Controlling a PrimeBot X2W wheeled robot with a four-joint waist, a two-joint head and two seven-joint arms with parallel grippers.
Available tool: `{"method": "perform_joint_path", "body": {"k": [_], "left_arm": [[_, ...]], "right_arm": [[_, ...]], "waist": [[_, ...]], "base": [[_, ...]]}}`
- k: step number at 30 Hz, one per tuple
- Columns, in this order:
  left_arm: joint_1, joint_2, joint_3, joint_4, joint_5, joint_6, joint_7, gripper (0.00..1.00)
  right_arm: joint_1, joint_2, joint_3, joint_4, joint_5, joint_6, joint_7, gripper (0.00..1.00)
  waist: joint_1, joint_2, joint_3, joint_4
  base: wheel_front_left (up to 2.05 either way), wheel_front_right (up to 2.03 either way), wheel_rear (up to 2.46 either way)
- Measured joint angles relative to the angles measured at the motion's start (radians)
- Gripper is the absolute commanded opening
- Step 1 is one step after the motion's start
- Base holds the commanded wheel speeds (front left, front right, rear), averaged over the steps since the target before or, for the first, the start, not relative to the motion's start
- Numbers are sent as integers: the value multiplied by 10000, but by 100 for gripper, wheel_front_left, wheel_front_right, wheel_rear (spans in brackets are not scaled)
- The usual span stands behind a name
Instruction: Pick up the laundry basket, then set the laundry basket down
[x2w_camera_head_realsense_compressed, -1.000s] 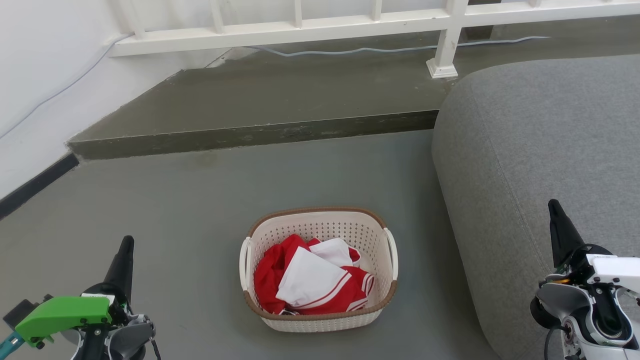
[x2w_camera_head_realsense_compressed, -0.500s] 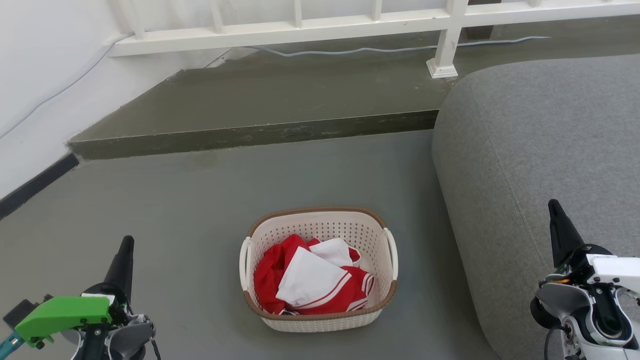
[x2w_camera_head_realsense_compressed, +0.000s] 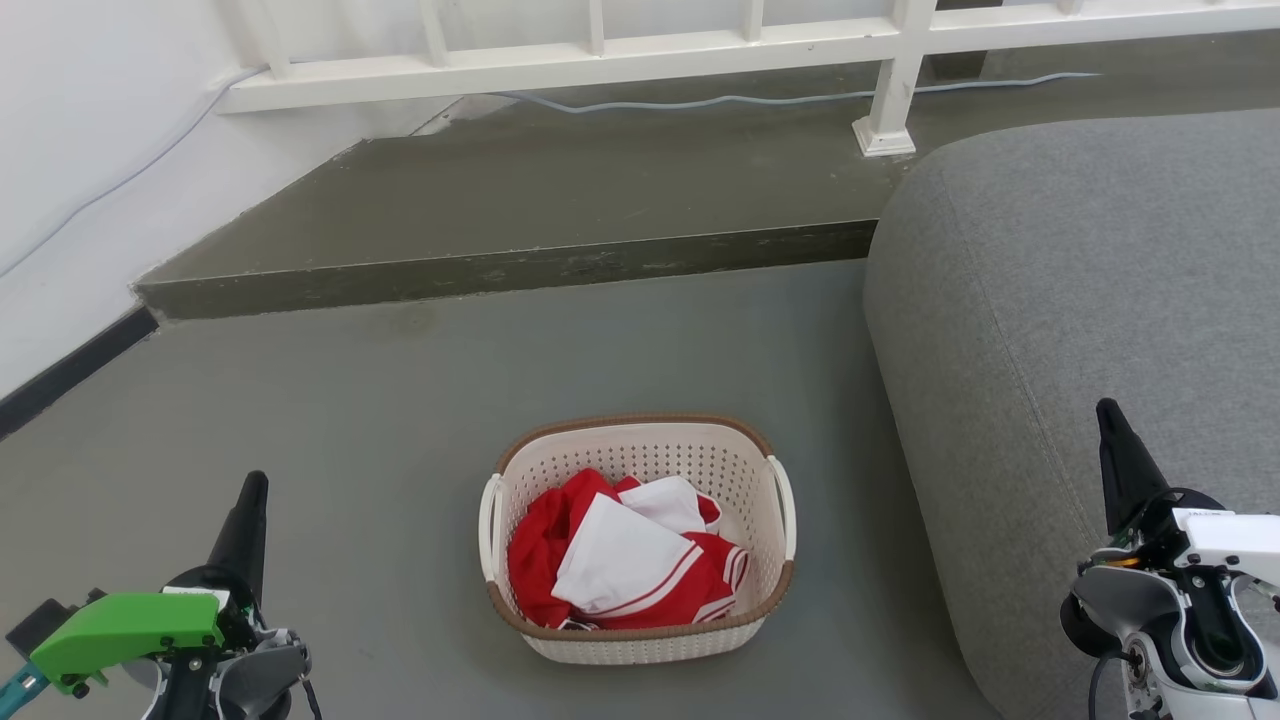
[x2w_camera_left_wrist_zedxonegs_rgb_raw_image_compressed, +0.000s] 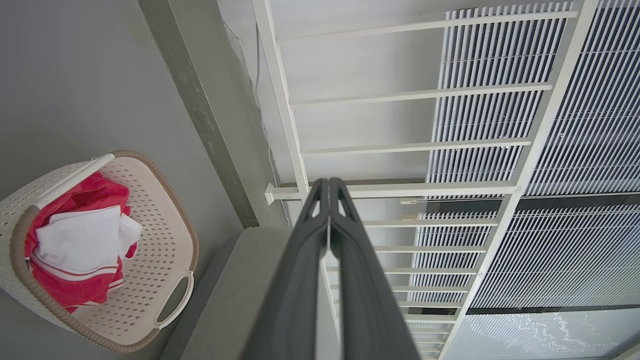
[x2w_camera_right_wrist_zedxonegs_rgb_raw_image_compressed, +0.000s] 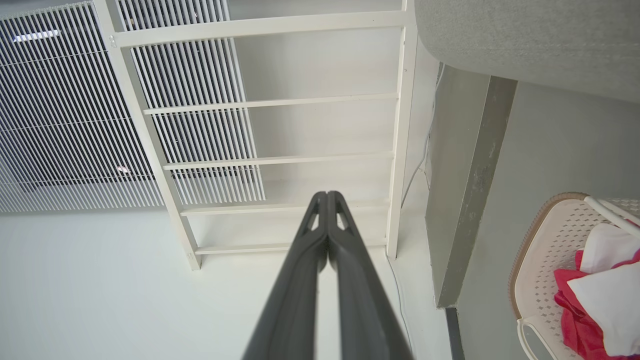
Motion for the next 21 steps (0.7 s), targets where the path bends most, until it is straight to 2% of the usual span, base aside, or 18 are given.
{"method": "perform_joint_path", "body": {"k": [21], "left_arm": [[0,0,0,0,0,0,0,0]], "right_arm": [[0,0,0,0,0,0,0,0]], "waist": [[0,0,0,0]], "base": [[0,0,0]]}}
